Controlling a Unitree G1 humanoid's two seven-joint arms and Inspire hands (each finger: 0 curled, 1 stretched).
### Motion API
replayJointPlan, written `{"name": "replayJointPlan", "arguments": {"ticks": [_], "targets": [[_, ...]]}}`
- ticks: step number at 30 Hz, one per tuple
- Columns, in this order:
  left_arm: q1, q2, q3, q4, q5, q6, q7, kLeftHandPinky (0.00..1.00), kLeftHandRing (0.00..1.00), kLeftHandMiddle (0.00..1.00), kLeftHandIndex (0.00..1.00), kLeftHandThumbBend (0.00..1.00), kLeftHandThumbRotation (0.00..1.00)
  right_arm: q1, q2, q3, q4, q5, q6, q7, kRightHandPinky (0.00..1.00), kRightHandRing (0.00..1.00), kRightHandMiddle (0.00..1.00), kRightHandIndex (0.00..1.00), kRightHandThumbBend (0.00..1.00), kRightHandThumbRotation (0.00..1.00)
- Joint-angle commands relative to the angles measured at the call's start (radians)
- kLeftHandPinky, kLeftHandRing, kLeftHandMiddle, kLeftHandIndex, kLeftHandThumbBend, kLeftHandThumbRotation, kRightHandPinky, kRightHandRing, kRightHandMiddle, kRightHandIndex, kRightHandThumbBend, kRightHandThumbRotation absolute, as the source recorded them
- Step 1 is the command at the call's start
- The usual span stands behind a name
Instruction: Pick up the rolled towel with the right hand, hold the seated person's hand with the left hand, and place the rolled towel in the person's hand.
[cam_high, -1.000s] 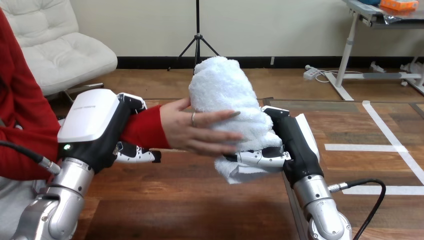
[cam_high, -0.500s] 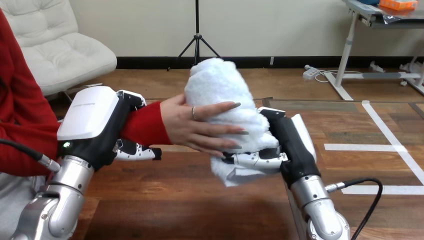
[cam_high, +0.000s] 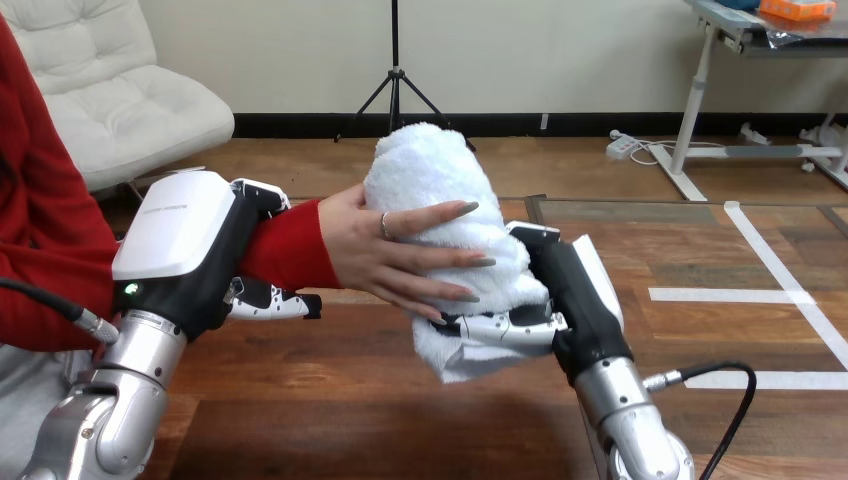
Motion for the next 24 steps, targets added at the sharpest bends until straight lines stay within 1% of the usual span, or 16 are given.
{"name": "replayJointPlan", "arguments": {"ticks": [1, 11, 24], "targets": [[-0.091, -0.006, 0.018, -0.077, -0.017, -0.032, 0.015, 0.28, 0.31, 0.37, 0.37, 0.84, 0.0, -0.011, 0.025, 0.047, -0.061, -0.01, -0.018, 0.035, 0.28, 0.34, 0.38, 0.42, 0.81, 0.0], [-0.088, -0.009, 0.015, -0.076, -0.016, -0.025, 0.01, 0.28, 0.31, 0.37, 0.37, 0.84, 0.0, 0.012, 0.028, 0.061, -0.09, -0.01, -0.012, 0.048, 0.29, 0.34, 0.39, 0.42, 0.81, 0.0], [-0.084, -0.016, 0.01, -0.078, -0.013, -0.016, 0.005, 0.28, 0.32, 0.37, 0.38, 0.84, 0.0, 0.03, 0.027, 0.066, -0.114, -0.017, -0.004, 0.055, 0.28, 0.33, 0.38, 0.42, 0.81, 0.0]]}}
